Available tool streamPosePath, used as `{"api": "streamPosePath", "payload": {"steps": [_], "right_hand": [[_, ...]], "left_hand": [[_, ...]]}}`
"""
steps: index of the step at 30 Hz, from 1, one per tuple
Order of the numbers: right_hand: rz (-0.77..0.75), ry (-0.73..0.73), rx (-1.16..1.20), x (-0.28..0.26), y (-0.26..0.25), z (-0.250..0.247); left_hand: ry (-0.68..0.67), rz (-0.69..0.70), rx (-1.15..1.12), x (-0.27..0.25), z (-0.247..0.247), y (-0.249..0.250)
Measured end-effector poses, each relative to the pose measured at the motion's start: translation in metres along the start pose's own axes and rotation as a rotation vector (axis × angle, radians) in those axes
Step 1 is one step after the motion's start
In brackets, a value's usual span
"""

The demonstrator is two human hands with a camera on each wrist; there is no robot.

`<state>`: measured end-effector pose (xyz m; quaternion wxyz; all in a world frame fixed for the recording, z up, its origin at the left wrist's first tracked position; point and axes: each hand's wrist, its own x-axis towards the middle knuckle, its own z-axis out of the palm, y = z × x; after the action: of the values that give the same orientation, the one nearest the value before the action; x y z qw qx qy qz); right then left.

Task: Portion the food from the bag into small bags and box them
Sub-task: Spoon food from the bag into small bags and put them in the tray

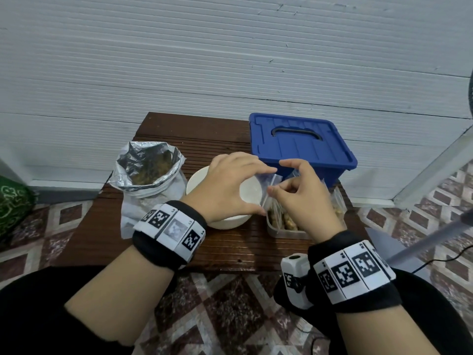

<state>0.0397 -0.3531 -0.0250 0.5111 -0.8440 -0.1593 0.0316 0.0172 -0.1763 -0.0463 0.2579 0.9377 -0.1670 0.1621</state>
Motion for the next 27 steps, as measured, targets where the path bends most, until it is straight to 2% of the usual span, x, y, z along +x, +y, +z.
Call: {"api": "streamPosePath", "payload": {"steps": [11,17,27], "right_hand": [[0.084,0.098,0.154,-0.001,-0.011,-0.001],[0.099,0.073,0.206,-0.002,-0.011,-0.003],[0.086,0.119,0.251,0.001,-0.013,0.004]], "left_hand": [[0.154,-0.029,-0.104,-0.002,-0.002,0.004],[0.25,-0.037,-0.165,-0.002,-0.001,0.006],[0.377,-0.202,-0.317,-0.002,-0.03,0.017]]}}
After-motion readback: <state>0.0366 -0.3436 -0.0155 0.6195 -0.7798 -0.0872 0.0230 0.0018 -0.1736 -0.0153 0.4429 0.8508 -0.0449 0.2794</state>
